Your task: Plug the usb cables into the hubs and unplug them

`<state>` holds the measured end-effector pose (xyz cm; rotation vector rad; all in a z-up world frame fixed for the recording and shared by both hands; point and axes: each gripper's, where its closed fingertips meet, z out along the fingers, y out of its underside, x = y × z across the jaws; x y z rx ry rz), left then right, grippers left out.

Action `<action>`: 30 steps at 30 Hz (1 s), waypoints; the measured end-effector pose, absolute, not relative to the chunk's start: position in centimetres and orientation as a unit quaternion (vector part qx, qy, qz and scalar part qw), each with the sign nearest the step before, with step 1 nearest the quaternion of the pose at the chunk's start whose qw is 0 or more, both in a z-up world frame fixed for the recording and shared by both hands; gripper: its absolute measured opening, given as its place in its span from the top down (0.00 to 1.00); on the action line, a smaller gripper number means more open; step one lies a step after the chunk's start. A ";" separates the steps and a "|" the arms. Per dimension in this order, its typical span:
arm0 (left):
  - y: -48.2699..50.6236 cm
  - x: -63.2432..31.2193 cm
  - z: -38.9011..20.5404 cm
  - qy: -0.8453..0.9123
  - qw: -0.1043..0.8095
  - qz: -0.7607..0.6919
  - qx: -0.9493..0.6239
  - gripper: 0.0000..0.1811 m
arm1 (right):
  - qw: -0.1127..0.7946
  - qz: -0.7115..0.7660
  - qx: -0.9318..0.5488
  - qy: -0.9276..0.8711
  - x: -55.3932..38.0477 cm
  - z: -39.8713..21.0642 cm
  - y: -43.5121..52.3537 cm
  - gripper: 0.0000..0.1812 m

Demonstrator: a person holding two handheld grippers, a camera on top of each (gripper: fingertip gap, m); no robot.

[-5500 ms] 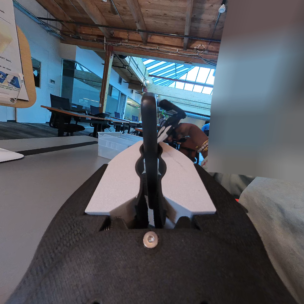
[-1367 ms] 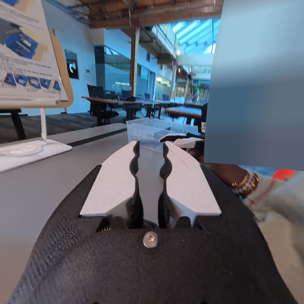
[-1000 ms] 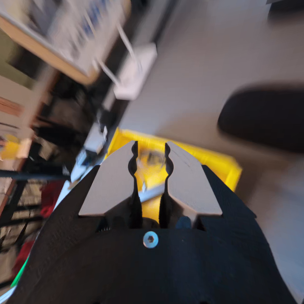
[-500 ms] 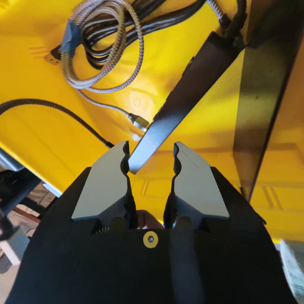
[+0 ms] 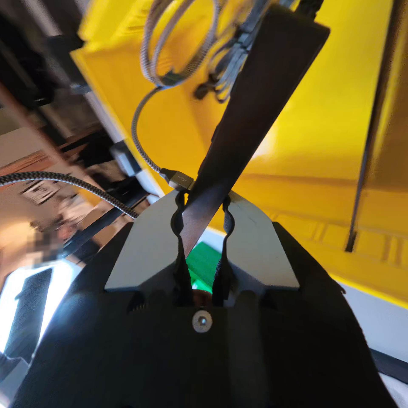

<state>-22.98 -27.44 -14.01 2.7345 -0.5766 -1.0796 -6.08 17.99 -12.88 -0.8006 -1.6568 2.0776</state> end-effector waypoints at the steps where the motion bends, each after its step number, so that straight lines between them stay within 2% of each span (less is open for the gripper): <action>1: -27.1 -22.9 -12.0 -0.189 0.077 -0.405 0.891 0.82 | 0.183 0.735 -0.283 -0.588 -6.1 -12.9 17.9 0.84; 8: -23.1 -19.7 1.0 -0.149 0.098 -0.698 0.693 0.82 | 0.192 0.727 -0.271 -0.601 -5.8 -12.9 17.4 0.83; 14: -16.5 -15.3 4.7 -0.134 0.062 -0.807 0.572 0.81 | 0.148 0.749 -0.193 -0.616 -3.5 -10.3 13.0 0.78; 17: -12.9 -13.8 5.5 -0.132 0.009 -0.825 0.550 0.81 | 0.153 0.731 -0.116 -0.655 -1.4 -8.2 9.4 0.74; 22: -6.9 -12.4 4.4 -0.177 -0.025 -0.822 0.541 0.82 | 0.276 0.671 -0.044 -0.686 0.2 -3.5 7.0 0.72; 26: -2.2 -11.7 1.3 -0.226 -0.033 -0.801 0.553 0.82 | 0.276 0.674 -0.055 -0.683 0.4 -1.6 5.3 0.75; 30: 2.0 -10.6 -1.8 -0.283 -0.041 -0.780 0.557 0.82 | 0.304 0.613 -0.135 -0.717 -3.2 -3.9 4.9 0.68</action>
